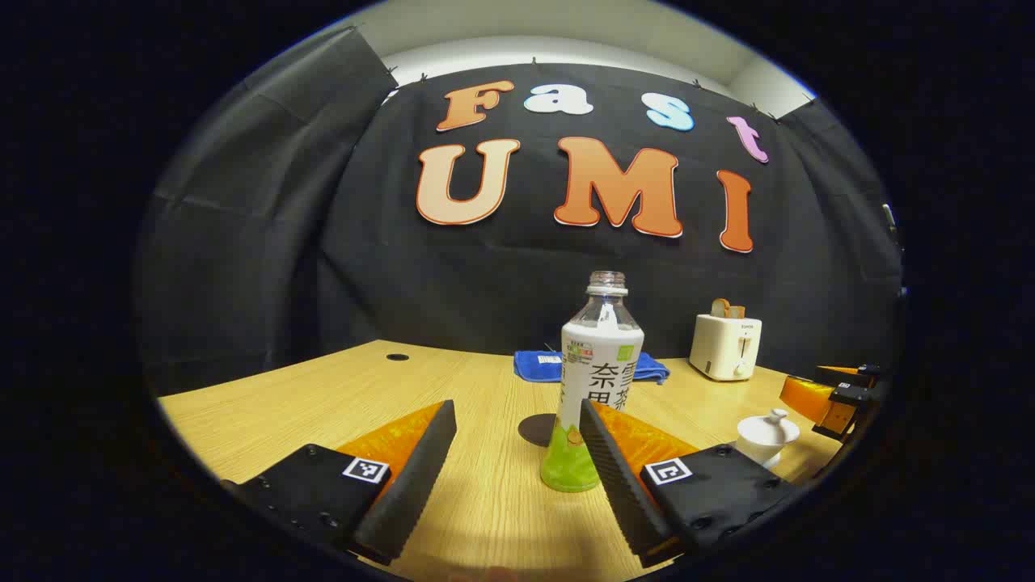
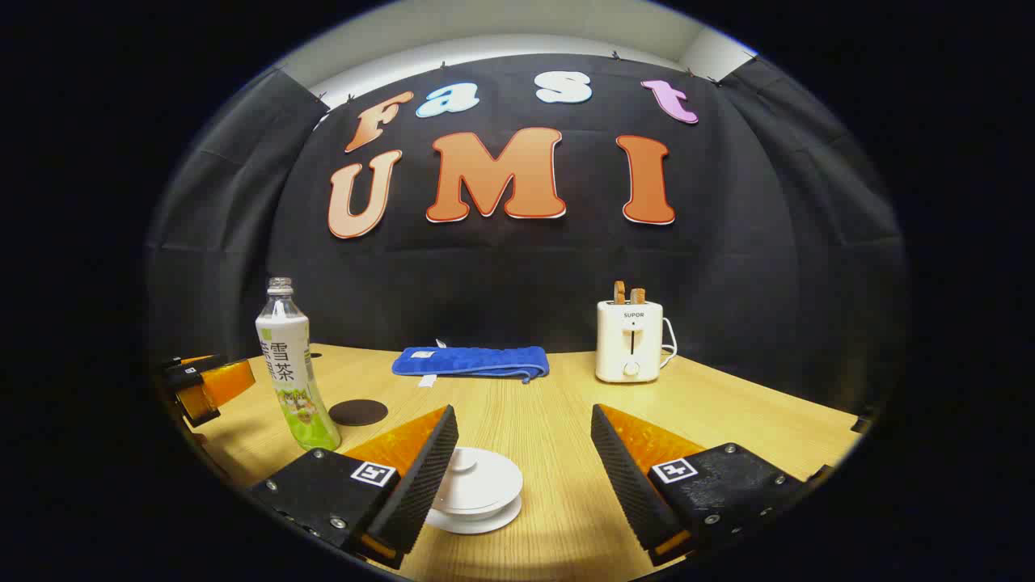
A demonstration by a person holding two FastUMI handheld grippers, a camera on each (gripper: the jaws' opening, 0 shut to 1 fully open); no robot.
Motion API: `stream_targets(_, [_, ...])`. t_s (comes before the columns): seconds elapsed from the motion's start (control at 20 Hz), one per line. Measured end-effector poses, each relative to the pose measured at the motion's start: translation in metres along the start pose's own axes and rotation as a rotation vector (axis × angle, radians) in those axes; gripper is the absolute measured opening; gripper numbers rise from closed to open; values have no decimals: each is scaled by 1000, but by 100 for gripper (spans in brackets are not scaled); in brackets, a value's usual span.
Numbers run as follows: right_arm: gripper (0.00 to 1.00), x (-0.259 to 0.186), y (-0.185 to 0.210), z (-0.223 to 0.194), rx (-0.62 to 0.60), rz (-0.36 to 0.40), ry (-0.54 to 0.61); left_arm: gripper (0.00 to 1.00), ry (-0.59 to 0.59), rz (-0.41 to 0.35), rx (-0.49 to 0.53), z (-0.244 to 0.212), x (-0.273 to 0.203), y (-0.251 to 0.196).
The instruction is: Open the teacup lid with one hand, grasp the water bottle and pour water into the teacup with the other hand; after pouring, place the water bottle on the coaster and then close the teacup lid.
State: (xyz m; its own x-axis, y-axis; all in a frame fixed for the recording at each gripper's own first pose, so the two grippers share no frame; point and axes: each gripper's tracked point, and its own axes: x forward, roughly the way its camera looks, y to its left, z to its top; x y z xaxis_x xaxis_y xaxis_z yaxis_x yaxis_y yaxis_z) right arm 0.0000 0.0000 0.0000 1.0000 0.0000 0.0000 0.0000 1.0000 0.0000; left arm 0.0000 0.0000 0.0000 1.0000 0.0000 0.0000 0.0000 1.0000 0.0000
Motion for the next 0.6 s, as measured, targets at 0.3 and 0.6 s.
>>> stream_targets(0.3, [99, -1, 4, -5, 0, 8, -1, 99, -3, 20, 31, 1, 1, 3])
stream_targets(0.6, [99, -2, 0, -3, 2, -4, -9, 99, -2, 7, 86, -1, -1, -8])
